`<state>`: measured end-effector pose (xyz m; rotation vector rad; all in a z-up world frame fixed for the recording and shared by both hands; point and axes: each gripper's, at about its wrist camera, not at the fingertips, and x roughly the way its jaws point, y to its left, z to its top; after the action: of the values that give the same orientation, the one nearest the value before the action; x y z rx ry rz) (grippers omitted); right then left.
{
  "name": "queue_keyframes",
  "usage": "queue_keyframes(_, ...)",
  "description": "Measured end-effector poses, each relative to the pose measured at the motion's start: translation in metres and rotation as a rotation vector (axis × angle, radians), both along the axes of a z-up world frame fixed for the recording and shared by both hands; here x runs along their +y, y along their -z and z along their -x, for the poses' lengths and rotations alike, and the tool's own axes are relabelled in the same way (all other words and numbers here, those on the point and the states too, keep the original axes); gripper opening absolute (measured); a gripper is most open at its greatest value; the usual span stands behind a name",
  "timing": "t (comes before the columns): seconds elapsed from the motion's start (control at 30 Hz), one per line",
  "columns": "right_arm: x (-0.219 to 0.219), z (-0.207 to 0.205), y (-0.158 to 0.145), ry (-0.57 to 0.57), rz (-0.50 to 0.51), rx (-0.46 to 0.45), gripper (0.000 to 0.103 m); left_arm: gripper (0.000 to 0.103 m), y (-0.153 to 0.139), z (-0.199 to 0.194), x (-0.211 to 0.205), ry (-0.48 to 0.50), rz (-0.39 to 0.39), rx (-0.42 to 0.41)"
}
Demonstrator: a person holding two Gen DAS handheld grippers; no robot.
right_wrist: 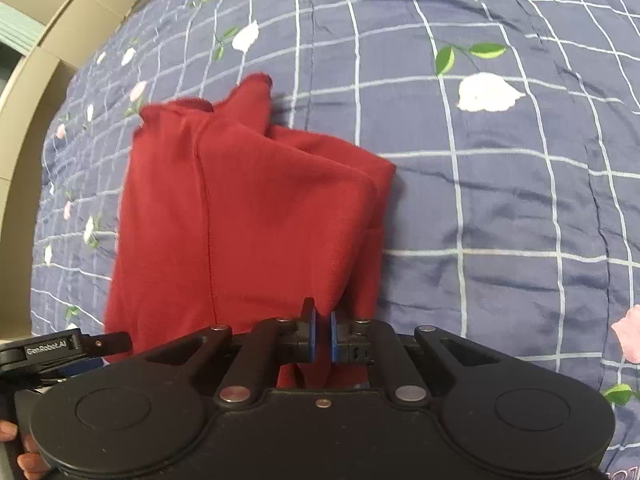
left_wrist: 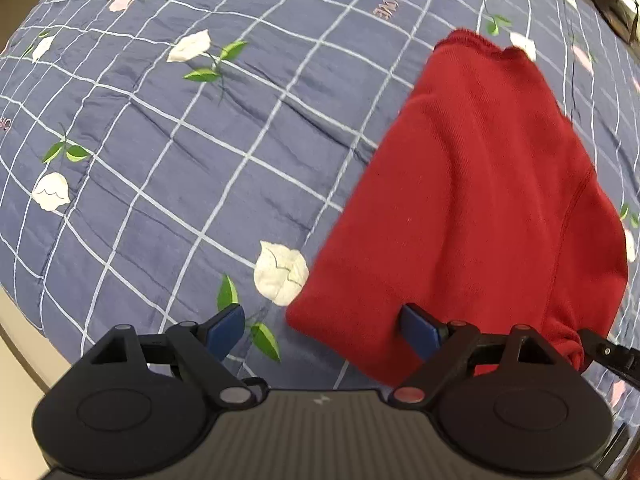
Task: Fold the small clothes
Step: 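Grasp the opposite side with the right gripper and fold it over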
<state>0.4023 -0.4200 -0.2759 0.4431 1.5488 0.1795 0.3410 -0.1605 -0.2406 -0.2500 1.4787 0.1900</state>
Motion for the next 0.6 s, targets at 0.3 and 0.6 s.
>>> queue_keyframes(0.3,-0.002,-0.011,-0.011,-0.017,0.046,-0.061,0.006,0.089,-0.007,0.000,-0.006,0.018,-0.007,-0.018)
queue_keyframes(0.6,0.002,-0.006,0.006,-0.020,0.078,0.004,0.012,0.089,-0.009,0.002,-0.012,0.041,-0.022,-0.015)
